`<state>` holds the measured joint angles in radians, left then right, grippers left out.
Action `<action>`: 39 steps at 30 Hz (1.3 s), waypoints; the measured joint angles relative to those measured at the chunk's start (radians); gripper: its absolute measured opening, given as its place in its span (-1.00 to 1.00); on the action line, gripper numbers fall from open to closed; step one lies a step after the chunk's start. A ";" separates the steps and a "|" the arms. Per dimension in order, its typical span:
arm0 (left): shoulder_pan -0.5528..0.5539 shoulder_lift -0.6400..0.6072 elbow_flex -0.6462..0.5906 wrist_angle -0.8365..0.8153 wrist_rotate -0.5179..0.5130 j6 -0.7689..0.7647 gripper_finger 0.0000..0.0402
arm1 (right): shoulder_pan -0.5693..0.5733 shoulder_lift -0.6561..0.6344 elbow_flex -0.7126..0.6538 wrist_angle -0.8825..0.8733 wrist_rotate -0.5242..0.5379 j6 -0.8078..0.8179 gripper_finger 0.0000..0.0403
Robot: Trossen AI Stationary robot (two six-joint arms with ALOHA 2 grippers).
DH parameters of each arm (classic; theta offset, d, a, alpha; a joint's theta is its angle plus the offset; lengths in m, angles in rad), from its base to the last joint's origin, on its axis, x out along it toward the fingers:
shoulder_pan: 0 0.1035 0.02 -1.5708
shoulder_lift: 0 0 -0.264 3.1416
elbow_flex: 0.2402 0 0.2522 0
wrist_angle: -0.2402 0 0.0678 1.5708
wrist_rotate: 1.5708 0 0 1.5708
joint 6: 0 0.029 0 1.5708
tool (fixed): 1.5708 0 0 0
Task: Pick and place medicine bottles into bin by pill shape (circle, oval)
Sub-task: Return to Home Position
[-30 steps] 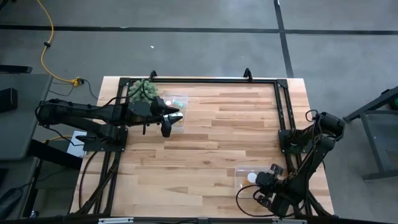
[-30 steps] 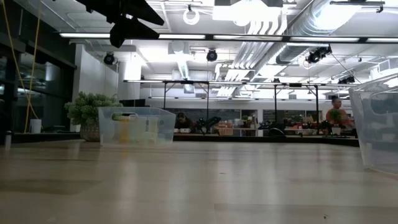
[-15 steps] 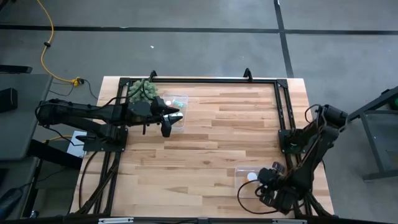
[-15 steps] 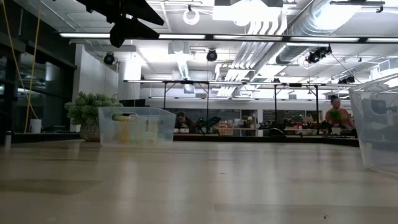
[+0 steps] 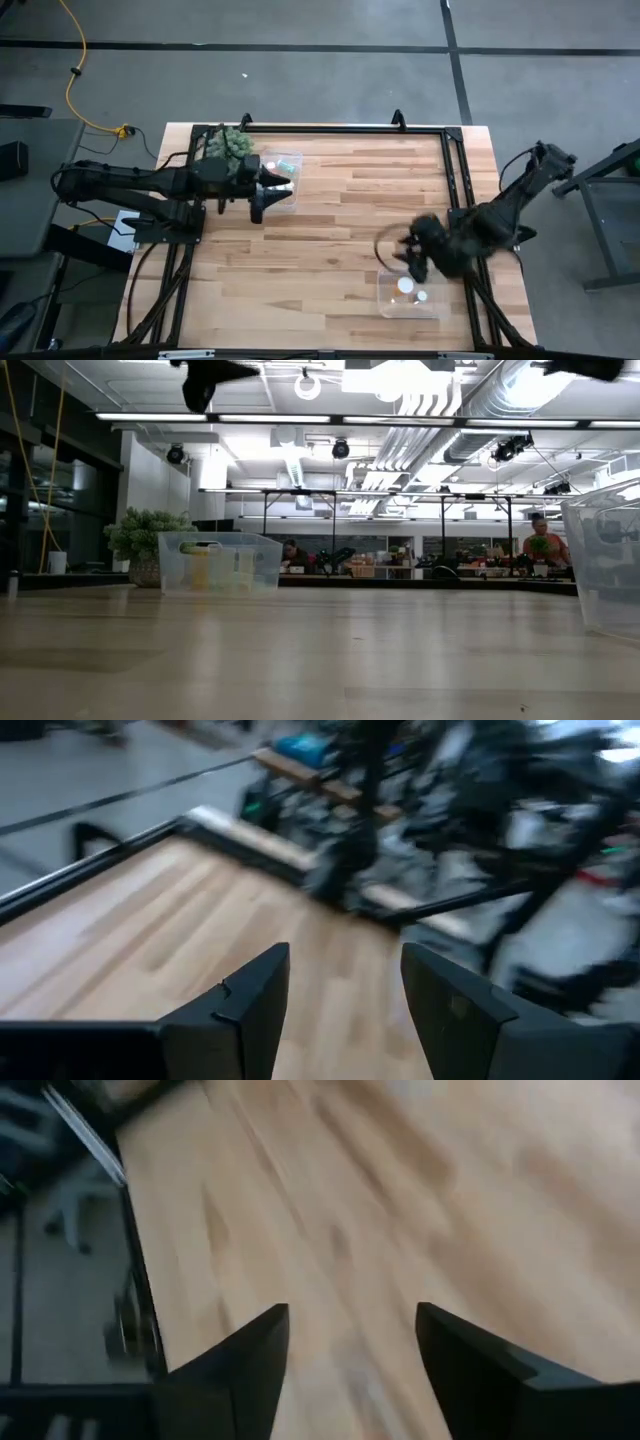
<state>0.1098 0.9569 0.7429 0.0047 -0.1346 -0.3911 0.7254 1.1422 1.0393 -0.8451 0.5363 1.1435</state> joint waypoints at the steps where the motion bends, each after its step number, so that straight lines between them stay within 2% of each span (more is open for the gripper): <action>1: -0.002 -0.014 0.000 0.012 0.028 -0.005 -0.08 | -0.050 -0.013 -0.005 0.052 0.000 -0.083 0.02; 4: -0.019 -0.053 0.000 0.008 0.052 -0.017 -0.08 | -0.192 -0.039 -0.048 0.266 -0.066 -0.325 -0.15; 8: -0.059 -0.114 0.000 0.008 0.021 0.022 -0.09 | -0.375 -0.040 -0.169 0.672 -0.256 -0.533 -0.48; 12: -0.116 -0.169 0.000 0.008 -0.035 0.078 -0.16 | -0.520 -0.007 -0.290 1.105 -0.425 -0.569 -0.88; 15: -0.159 -0.205 -0.001 0.009 -0.053 0.150 -0.33 | -0.582 0.014 -0.320 1.264 -0.486 -0.591 -0.95; 17: -0.179 -0.234 -0.020 0.021 -0.054 0.189 -0.51 | -0.604 0.022 -0.306 1.269 -0.486 -0.635 -0.92; 21: -0.183 -0.305 -0.111 0.059 -0.041 0.225 -0.93 | -0.635 0.022 -0.252 1.226 -0.486 -0.764 -0.99; 25: -0.127 -0.391 -0.242 0.141 -0.021 0.228 -0.95 | -0.648 0.022 -0.189 1.135 -0.477 -0.860 -0.97; 29: -0.029 -0.501 -0.348 0.178 0.092 0.195 -0.99 | -0.676 0.022 -0.160 1.052 -0.463 -0.835 -0.99; 33: 0.035 -0.627 -0.416 0.172 0.147 0.151 -1.00 | -0.689 0.022 -0.156 1.051 -0.459 -0.830 -1.00; 39: 0.004 -0.783 -0.507 0.172 0.131 0.059 -1.00 | -0.688 0.022 -0.156 1.051 -0.461 -0.792 -1.00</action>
<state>0.1134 0.1735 0.2360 0.1764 -0.0041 -0.3325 0.0372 1.1641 0.8833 0.2062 0.0750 0.3512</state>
